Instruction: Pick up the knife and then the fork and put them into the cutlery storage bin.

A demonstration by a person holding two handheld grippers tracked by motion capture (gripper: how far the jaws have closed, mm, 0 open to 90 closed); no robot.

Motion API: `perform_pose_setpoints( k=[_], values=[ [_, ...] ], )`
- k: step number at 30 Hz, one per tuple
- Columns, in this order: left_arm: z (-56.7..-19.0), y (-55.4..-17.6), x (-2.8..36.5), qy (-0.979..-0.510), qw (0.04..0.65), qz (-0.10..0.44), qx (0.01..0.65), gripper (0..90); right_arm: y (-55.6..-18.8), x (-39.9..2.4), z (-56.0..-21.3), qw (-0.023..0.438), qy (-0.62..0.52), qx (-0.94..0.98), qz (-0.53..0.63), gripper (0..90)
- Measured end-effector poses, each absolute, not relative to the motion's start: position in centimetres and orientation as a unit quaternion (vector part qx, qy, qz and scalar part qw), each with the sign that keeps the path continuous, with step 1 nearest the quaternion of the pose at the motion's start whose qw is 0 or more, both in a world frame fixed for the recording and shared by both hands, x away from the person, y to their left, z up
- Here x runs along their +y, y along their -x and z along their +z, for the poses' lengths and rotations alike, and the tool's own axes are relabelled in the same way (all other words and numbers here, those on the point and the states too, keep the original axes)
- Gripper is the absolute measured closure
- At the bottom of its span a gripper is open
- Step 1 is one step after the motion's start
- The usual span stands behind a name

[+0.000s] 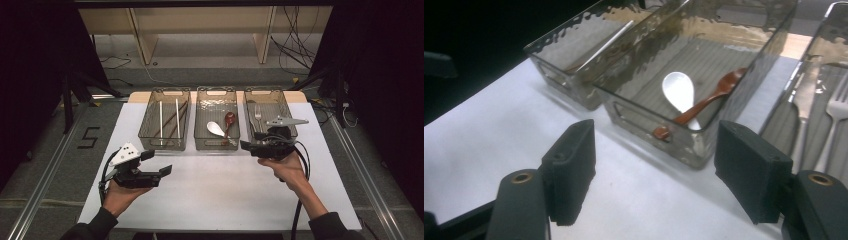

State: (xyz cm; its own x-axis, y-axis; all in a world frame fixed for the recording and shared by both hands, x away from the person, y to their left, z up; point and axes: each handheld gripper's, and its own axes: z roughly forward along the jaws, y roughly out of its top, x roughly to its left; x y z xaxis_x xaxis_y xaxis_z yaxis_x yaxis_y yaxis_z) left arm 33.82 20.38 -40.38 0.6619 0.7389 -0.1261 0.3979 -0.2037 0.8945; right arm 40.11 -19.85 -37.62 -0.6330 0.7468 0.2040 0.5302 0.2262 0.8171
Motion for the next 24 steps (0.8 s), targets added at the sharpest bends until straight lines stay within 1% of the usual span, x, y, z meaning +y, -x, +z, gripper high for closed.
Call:
perform_pose_setpoints(
  k=[8,24],
  values=[
    [-40.4,-33.8,20.1,-0.761,0.506,0.167,0.370,15.5,-38.1,-19.2,-38.3,0.108,-0.389,0.784,0.472,30.4],
    [-40.3,-33.6,20.3,-0.757,0.516,0.161,0.367,15.4,-35.0,-20.3,-39.2,0.122,-0.377,0.769,0.502,29.1]
  ],
)
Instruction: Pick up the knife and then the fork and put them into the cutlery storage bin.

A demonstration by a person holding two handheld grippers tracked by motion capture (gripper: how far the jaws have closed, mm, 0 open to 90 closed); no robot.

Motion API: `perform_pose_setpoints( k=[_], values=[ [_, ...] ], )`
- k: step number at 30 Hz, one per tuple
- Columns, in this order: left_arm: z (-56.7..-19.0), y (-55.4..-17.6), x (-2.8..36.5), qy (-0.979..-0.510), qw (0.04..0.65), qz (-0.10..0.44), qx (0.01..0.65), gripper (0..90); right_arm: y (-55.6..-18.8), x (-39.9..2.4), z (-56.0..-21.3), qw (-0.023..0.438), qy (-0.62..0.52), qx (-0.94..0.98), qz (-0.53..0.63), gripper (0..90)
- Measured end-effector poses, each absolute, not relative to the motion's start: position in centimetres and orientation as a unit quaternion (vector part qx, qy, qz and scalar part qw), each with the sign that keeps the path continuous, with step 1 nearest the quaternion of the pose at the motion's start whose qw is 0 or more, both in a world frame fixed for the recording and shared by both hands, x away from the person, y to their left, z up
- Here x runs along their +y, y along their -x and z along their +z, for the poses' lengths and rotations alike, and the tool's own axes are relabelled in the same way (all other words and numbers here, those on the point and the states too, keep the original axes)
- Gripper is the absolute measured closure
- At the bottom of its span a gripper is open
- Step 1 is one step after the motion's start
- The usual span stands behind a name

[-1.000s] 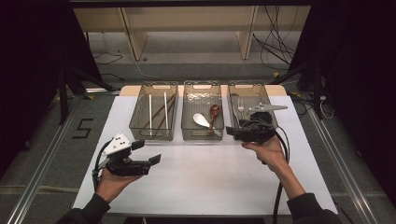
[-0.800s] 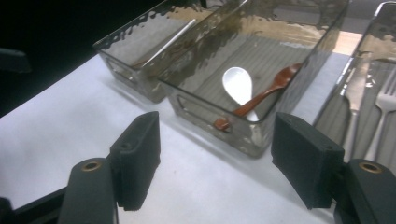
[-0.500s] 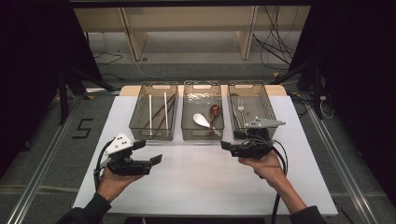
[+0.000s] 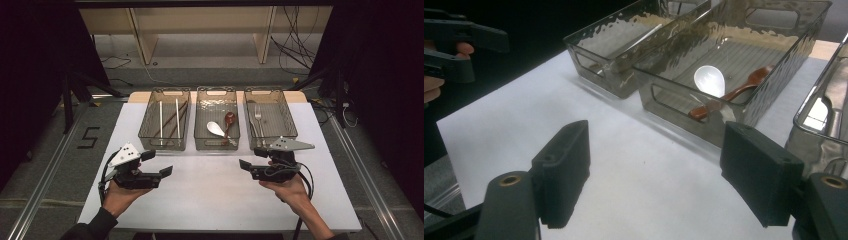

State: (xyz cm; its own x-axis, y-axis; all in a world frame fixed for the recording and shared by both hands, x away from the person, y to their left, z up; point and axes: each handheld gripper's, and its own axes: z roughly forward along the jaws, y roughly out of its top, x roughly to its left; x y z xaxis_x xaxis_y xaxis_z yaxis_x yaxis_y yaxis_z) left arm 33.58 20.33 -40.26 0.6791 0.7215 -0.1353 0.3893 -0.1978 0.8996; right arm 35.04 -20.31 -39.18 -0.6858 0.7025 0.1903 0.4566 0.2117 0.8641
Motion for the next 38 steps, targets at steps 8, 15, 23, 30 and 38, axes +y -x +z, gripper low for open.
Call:
perform_pose_setpoints(
  k=[8,15,23,30,38],
  values=[
    [-40.2,-33.4,20.3,-0.759,0.519,0.151,0.364,15.4,-33.6,-20.8,-39.8,0.123,-0.381,0.767,0.501,24.6],
    [-40.4,-33.2,20.2,-0.763,0.519,0.142,0.358,15.5,-32.8,-21.5,-39.8,0.135,-0.390,0.758,0.505,22.7],
    [-40.3,-33.2,20.2,-0.762,0.520,0.142,0.358,15.4,-32.6,-21.7,-39.8,0.141,-0.392,0.758,0.502,22.7],
    [-40.3,-33.2,20.2,-0.762,0.521,0.142,0.356,15.4,-32.6,-21.7,-39.7,0.145,-0.392,0.754,0.506,22.7],
    [-40.3,-33.3,20.1,-0.762,0.522,0.142,0.356,15.4,-32.7,-21.7,-39.8,0.144,-0.393,0.755,0.505,22.7]
  ],
)
